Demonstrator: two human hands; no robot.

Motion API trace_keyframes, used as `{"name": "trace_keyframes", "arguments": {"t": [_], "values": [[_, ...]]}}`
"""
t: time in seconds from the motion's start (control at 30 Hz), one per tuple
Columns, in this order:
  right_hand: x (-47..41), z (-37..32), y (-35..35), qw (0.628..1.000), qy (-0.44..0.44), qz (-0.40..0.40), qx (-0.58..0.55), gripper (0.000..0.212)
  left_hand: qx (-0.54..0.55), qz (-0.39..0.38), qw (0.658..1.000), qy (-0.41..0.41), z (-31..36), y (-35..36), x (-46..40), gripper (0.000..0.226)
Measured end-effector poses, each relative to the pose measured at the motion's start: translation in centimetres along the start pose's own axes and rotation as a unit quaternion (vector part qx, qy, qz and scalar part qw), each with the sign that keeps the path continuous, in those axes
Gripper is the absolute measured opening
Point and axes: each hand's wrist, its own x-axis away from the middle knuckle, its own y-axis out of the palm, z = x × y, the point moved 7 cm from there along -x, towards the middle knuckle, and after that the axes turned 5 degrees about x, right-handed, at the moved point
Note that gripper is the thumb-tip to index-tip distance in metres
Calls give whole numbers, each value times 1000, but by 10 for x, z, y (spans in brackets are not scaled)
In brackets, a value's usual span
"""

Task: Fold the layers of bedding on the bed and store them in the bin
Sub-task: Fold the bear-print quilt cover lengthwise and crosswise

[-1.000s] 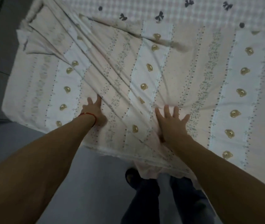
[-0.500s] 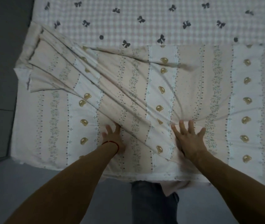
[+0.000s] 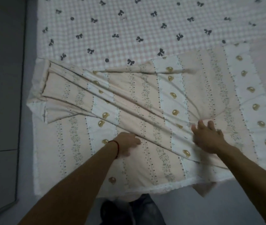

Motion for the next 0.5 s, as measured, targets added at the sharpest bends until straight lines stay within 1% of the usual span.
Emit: {"name": "trace_keyframes", "arguments": {"t": [0.03, 0.07, 0.1, 0.13, 0.17, 0.2, 0.23, 0.27, 0.3, 0.37, 0.4, 0.43, 0.47, 0.5], "values": [[10, -7, -12, 991, 11, 71, -114, 51, 90, -13, 996, 6, 7, -16, -1, 19], [30, -17, -27, 953, 29, 167, -250, 38, 185, -15, 983, 16, 12, -34, -1, 18], [52, -29, -33, 889, 64, 240, -384, 24, 276, 5, 961, 8, 14, -55, -2, 25], [70, -48, -27, 820, 96, 239, -512, 17, 359, 26, 933, 19, 19, -75, -9, 24], [78, -78, -14, 744, 101, 156, -642, 19, 415, 51, 908, 36, 25, -91, -13, 22], [79, -126, 7, 645, 70, 18, -760, 25, 457, 72, 885, 55, 26, -106, -18, 28], [81, -165, 25, 545, 53, -98, -831, 32, 493, 79, 864, 65, 26, -113, -23, 34], [80, -190, 36, 473, 55, -143, -868, 36, 521, 79, 847, 73, 25, -116, -20, 35], [73, -199, 45, 429, 75, -131, -891, 39, 537, 70, 837, 83, 22, -117, -21, 35], [64, -202, 46, 351, 115, -46, -928, 40, 555, 36, 822, 126, 11, -117, -13, 39], [64, -201, 45, 293, 117, -12, -949, 40, 564, 24, 813, 145, 4, -117, -6, 39], [63, -198, 45, 240, 120, 19, -963, 40, 563, 23, 812, 151, -8, -119, 1, 35], [64, -193, 46, 205, 127, 40, -970, 41, 550, 32, 822, 145, -21, -120, 9, 28], [67, -189, 47, 182, 134, 55, -972, 43, 536, 44, 832, 133, -38, -123, 16, 22]]}}
